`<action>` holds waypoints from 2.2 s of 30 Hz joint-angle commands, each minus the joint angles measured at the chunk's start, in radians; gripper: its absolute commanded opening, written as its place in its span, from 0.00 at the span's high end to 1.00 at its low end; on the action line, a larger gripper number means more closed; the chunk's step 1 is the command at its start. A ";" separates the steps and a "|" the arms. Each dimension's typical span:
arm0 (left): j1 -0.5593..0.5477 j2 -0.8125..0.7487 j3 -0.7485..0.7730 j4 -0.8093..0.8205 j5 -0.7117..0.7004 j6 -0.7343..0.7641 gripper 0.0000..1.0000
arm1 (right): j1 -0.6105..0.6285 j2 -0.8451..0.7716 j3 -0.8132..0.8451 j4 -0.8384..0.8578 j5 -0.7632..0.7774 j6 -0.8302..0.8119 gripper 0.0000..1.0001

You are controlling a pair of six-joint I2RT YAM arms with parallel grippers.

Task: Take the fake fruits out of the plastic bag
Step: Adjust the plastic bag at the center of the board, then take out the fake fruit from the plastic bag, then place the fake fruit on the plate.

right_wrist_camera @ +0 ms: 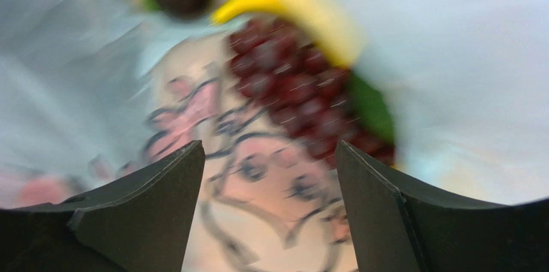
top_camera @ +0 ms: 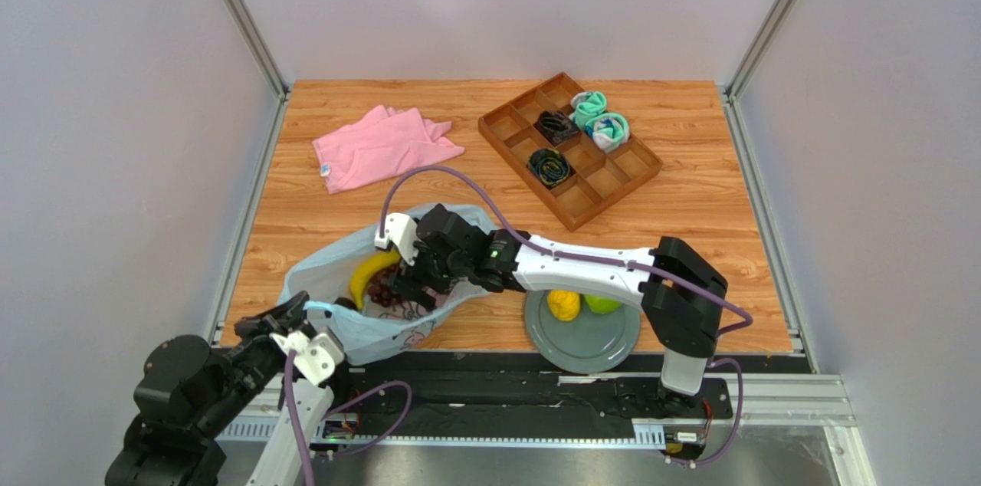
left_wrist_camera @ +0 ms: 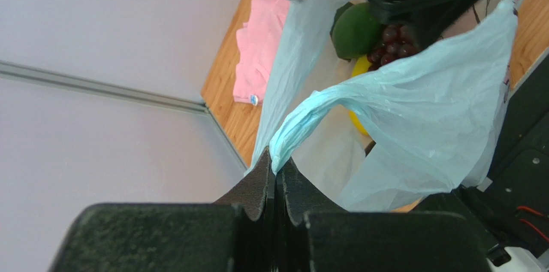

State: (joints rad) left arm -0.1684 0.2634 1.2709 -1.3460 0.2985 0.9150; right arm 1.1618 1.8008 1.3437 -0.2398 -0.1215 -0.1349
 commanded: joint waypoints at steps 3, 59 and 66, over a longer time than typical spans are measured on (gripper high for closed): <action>0.004 -0.076 -0.096 -0.214 0.117 0.096 1.00 | -0.067 0.129 0.184 0.056 0.120 -0.038 0.19; 0.053 0.184 -0.294 0.462 0.255 -0.393 1.00 | -0.419 -0.924 -0.400 -0.989 -0.076 -0.916 0.54; 0.089 0.204 -0.272 0.466 0.281 -0.426 1.00 | -0.436 -1.015 -0.622 -0.937 -0.035 -0.999 0.53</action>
State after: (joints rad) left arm -0.1001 0.4496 0.9627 -0.8963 0.5468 0.5316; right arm 0.7292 0.8181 0.7803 -1.2137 -0.1986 -1.0458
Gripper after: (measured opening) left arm 0.008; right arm 0.672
